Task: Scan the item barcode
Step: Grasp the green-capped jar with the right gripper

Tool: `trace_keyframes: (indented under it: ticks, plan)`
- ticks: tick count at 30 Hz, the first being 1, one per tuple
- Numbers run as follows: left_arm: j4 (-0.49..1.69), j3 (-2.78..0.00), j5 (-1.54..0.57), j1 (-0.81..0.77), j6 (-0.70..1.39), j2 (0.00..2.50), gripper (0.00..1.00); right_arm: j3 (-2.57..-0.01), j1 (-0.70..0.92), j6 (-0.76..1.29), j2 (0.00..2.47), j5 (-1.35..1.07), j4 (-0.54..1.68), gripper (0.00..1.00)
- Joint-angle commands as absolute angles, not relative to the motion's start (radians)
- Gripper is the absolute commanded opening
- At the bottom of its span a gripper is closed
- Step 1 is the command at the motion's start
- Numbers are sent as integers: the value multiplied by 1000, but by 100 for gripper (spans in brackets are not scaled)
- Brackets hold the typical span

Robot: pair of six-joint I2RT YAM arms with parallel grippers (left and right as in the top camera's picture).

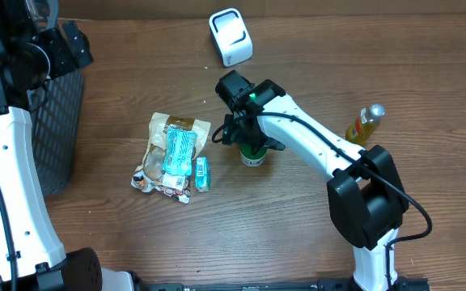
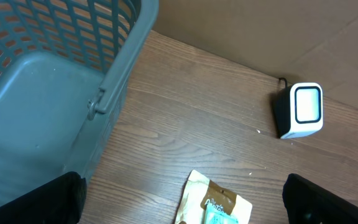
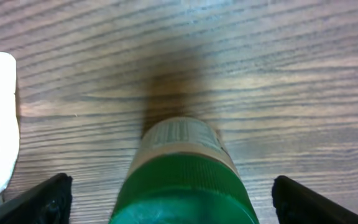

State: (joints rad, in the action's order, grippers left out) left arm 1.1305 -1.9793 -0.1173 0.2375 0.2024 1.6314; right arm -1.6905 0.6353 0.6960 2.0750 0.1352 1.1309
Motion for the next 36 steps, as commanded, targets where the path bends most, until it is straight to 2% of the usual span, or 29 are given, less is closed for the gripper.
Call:
trace_keyframes:
  ticks: [1, 36]
  plan:
    - [1129, -2005, -123, 236, 187, 1634, 100, -1667, 631, 695, 2078, 146, 1116, 100]
    - [1129, -2005, -123, 235, 187, 1634, 100, -1627, 631, 695, 2078, 141, 1086, 100]
